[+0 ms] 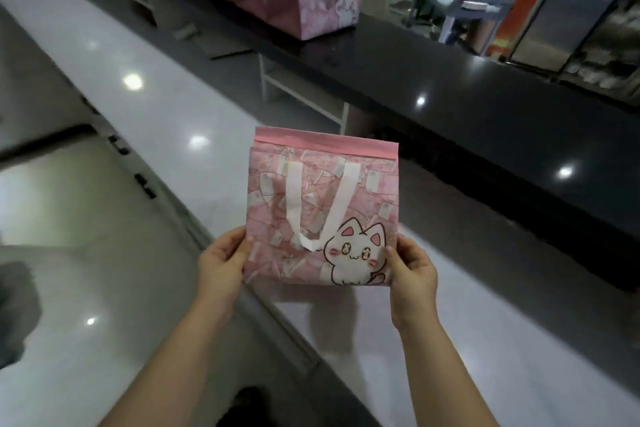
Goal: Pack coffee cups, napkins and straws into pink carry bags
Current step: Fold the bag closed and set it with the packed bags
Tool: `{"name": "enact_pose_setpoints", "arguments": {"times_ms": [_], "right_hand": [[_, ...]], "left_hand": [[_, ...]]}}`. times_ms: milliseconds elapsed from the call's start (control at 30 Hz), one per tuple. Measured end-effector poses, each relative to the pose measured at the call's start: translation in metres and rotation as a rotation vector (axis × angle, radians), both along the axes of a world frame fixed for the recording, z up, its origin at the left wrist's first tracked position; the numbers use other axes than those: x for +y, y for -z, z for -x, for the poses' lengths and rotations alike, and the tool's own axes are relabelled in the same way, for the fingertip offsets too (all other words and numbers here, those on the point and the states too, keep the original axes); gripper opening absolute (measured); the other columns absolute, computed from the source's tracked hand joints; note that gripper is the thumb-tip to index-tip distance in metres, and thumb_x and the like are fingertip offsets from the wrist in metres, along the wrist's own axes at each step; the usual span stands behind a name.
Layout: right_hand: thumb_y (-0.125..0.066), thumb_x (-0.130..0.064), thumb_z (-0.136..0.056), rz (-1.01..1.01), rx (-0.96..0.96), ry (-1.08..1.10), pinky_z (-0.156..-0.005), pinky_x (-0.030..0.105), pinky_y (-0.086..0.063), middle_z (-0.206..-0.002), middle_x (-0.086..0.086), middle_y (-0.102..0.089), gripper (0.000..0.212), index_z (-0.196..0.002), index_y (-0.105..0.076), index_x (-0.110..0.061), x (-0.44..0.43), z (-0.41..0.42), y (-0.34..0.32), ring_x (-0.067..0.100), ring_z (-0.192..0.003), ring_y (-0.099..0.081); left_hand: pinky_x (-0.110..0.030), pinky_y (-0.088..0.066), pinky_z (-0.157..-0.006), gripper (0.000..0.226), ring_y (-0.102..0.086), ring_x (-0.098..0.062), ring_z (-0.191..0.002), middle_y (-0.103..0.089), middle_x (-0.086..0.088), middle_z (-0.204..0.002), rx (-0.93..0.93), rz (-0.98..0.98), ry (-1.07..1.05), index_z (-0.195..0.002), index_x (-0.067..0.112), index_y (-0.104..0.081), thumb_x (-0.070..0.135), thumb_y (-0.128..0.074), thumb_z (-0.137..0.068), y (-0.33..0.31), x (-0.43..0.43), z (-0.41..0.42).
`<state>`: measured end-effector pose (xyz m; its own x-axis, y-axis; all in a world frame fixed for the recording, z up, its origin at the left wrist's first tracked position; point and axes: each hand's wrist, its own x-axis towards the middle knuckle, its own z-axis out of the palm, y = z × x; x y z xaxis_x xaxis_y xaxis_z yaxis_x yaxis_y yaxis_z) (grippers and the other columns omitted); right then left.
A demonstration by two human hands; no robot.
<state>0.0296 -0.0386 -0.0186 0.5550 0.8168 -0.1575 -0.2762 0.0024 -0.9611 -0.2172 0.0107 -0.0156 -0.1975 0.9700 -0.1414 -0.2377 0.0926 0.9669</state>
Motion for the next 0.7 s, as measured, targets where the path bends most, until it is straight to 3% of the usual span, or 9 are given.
{"name": "enact_pose_setpoints", "arguments": {"times_ms": [100, 200, 333, 400, 467, 533, 600, 700], "right_hand": [[-0.061, 0.000, -0.091, 0.012, -0.015, -0.137, -0.071, 0.034, -0.059, -0.098, 0.005, -0.075, 0.022, -0.093, -0.073, -0.019, 0.042, 0.058, -0.002, 0.023, -0.093, -0.070], [-0.060, 0.000, -0.091, -0.008, -0.017, -0.264, -0.073, 0.033, -0.058, -0.100, 0.007, -0.075, 0.019, -0.096, -0.072, -0.015, 0.091, 0.128, -0.007, 0.026, -0.096, -0.069], [-0.060, 0.001, -0.091, -0.070, -0.010, -0.417, -0.066, 0.028, -0.057, -0.098, 0.008, -0.075, 0.018, -0.098, -0.070, -0.012, 0.160, 0.242, -0.022, 0.025, -0.092, -0.070], [-0.061, 0.000, -0.091, -0.112, -0.006, -0.499, -0.069, 0.033, -0.058, -0.099, 0.009, -0.074, 0.016, -0.099, -0.070, -0.010, 0.192, 0.303, -0.029, 0.026, -0.093, -0.070], [-0.063, -0.003, -0.090, -0.143, -0.005, -0.568, -0.077, 0.039, -0.058, -0.103, 0.012, -0.073, 0.014, -0.102, -0.070, -0.008, 0.220, 0.364, -0.034, 0.028, -0.096, -0.069], [-0.066, -0.007, -0.090, -0.161, 0.015, -0.625, -0.071, 0.033, -0.059, -0.101, 0.009, -0.075, 0.013, -0.101, -0.072, -0.010, 0.243, 0.421, -0.035, 0.023, -0.093, -0.071], [-0.069, -0.012, -0.089, -0.159, 0.032, -0.664, -0.065, 0.026, -0.057, -0.099, 0.006, -0.075, 0.011, -0.097, -0.074, -0.015, 0.265, 0.470, -0.033, 0.020, -0.090, -0.072], [-0.071, -0.018, -0.088, -0.109, 0.003, -0.751, -0.071, 0.034, -0.059, -0.103, 0.007, -0.074, 0.015, -0.103, -0.073, -0.018, 0.299, 0.527, -0.019, 0.025, -0.096, -0.071]], "left_hand": [[-0.017, -0.056, -0.061, 0.023, -0.069, -0.001, -0.075, -0.072, 0.005, -0.094, -0.020, 0.020, -0.123, -0.111, 0.011, -0.064, -0.002, -0.053, -0.095, 0.003, 0.009, 0.063], [-0.022, -0.059, -0.071, 0.024, -0.069, -0.010, -0.085, -0.072, 0.001, -0.101, -0.025, 0.019, -0.243, -0.109, 0.015, -0.066, 0.000, -0.053, -0.096, 0.005, 0.023, 0.132], [-0.024, -0.058, -0.067, 0.025, -0.071, -0.010, -0.086, -0.076, 0.002, -0.099, -0.051, -0.033, -0.384, -0.101, 0.023, -0.071, 0.003, -0.057, -0.095, -0.003, 0.052, 0.243], [-0.027, -0.059, -0.070, 0.024, -0.072, -0.014, -0.090, -0.075, 0.000, -0.101, -0.070, -0.052, -0.429, -0.101, 0.025, -0.072, 0.005, -0.060, -0.094, -0.009, 0.068, 0.304], [-0.030, -0.059, -0.072, 0.023, -0.071, -0.016, -0.093, -0.075, -0.002, -0.102, -0.073, -0.046, -0.479, -0.105, 0.023, -0.071, 0.007, -0.063, -0.092, -0.014, 0.083, 0.364], [-0.029, -0.058, -0.068, 0.023, -0.072, -0.017, -0.091, -0.075, -0.004, -0.101, -0.068, -0.034, -0.528, -0.109, 0.020, -0.071, 0.007, -0.063, -0.092, -0.015, 0.097, 0.417], [-0.034, -0.058, -0.074, 0.022, -0.071, -0.022, -0.096, -0.074, -0.008, -0.105, -0.083, -0.007, -0.554, -0.112, 0.017, -0.070, 0.008, -0.062, -0.093, -0.013, 0.110, 0.461], [-0.040, -0.056, -0.083, 0.020, -0.069, -0.029, -0.102, -0.073, -0.011, -0.109, -0.132, 0.067, -0.609, -0.111, 0.017, -0.071, 0.012, -0.059, -0.096, -0.005, 0.125, 0.512]]}}
